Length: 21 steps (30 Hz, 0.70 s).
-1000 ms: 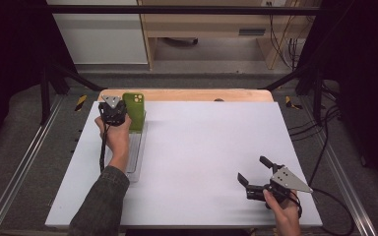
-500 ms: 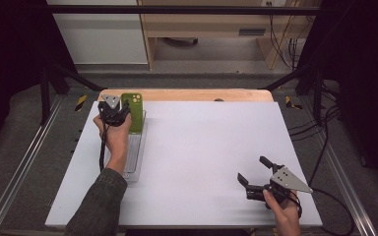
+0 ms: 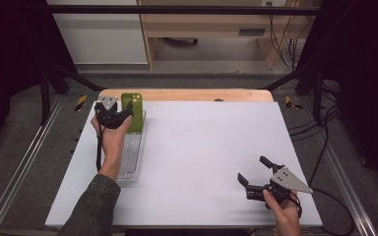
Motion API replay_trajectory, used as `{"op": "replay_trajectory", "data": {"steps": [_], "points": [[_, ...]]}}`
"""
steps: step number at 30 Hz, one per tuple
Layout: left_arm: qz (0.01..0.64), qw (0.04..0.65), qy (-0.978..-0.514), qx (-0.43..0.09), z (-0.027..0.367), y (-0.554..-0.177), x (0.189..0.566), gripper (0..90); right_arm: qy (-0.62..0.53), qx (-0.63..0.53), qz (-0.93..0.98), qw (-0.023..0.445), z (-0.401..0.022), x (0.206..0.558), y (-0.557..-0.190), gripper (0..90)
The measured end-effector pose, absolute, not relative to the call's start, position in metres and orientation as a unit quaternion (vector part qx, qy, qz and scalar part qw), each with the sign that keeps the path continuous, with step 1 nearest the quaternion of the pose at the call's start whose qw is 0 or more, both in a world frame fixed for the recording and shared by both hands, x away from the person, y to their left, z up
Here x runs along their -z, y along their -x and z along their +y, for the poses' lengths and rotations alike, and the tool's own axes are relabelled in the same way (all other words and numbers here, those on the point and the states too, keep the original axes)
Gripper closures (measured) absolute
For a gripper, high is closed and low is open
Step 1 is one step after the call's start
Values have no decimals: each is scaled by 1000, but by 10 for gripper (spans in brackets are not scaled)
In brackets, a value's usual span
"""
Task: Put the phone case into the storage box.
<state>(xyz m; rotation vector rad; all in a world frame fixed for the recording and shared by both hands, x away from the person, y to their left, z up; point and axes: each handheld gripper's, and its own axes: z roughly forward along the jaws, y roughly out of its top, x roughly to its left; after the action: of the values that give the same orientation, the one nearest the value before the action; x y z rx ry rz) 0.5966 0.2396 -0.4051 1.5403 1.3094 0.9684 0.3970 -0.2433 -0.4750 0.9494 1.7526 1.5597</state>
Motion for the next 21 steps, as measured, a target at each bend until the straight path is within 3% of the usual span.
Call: {"op": "replay_trajectory", "data": {"steps": [21], "points": [[517,437,-639,-366,230,-590,402,204,-358,-590,659,300,-244,475,-397,18]]}}
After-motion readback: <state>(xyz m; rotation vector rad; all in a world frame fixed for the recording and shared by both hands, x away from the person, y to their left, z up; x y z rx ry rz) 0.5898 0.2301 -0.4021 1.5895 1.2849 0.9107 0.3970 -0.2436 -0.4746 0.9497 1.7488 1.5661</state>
